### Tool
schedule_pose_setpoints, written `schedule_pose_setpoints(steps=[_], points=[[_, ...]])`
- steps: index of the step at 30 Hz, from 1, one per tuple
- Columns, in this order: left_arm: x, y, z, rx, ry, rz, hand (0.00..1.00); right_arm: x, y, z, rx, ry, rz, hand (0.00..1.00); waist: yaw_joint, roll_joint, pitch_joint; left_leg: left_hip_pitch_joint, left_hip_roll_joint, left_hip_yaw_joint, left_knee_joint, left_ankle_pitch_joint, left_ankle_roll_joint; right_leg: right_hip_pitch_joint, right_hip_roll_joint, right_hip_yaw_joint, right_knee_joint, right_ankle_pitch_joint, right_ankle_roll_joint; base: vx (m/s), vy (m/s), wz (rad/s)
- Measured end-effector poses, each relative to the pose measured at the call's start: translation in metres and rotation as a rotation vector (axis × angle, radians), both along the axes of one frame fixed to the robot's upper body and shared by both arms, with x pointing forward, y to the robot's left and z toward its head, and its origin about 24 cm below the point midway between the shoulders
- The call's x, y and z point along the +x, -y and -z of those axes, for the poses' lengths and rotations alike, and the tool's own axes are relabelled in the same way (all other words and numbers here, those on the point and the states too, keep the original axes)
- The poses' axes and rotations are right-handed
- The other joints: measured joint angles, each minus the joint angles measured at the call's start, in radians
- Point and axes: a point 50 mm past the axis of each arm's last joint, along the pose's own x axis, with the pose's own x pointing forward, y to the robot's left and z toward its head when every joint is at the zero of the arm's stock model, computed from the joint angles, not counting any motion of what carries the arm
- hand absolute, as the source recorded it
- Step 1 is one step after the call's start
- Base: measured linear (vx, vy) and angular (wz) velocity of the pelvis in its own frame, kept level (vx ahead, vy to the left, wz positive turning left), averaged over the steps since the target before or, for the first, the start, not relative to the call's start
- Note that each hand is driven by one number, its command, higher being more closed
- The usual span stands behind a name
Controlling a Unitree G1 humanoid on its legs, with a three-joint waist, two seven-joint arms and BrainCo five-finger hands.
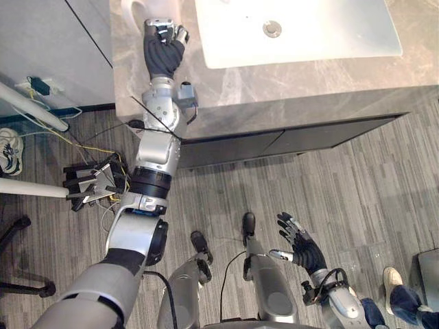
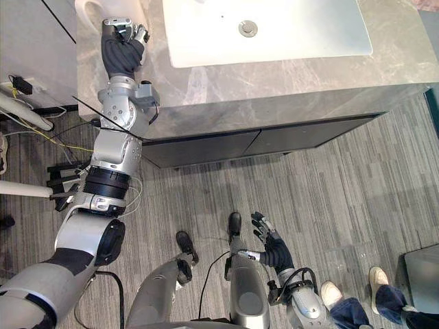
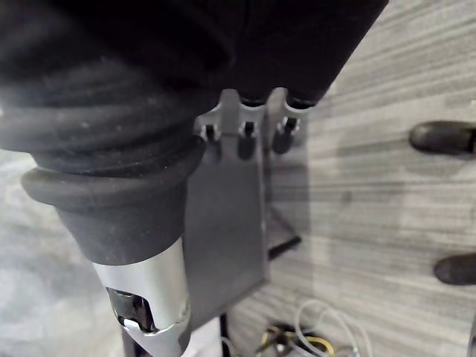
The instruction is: Organize washtable
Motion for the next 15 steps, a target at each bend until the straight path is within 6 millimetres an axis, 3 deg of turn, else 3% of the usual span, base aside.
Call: schedule_pose_setpoints(steps=[3,8,15], points=[[-0.006,-0.004,0.005,0.017,0.009,0.000,1.00,0.000,0.000,0.000,0.001,0.001,0.001,0.00,-0.001,0.000,0.000,0.006,0.001,-0.003,0.005,0.003,-0.004,0.000,0.000,-0.003,0.012,0.017,0.002,0.04,0.019,-0.05],[-0.023,-0.005,0.019,0.115,0.049,0.024,1.00,0.001,-0.003,0.000,0.022,0.004,0.013,0.00,0.000,0.003,-0.003,0.021,0.003,-0.013,0.008,0.010,0.010,0.015,0.002,-0.008,0.012,0.042,0.061,0.10,0.013,-0.01],[-0.024,-0.003,0.047,0.136,-0.030,0.076,1.00,0.002,-0.002,-0.001,0.034,0.012,0.035,0.00,0.000,0.015,-0.042,0.061,-0.004,-0.056,-0.006,0.008,0.013,0.074,0.010,-0.034,-0.008,0.036,0.067,0.07,0.015,0.09]])
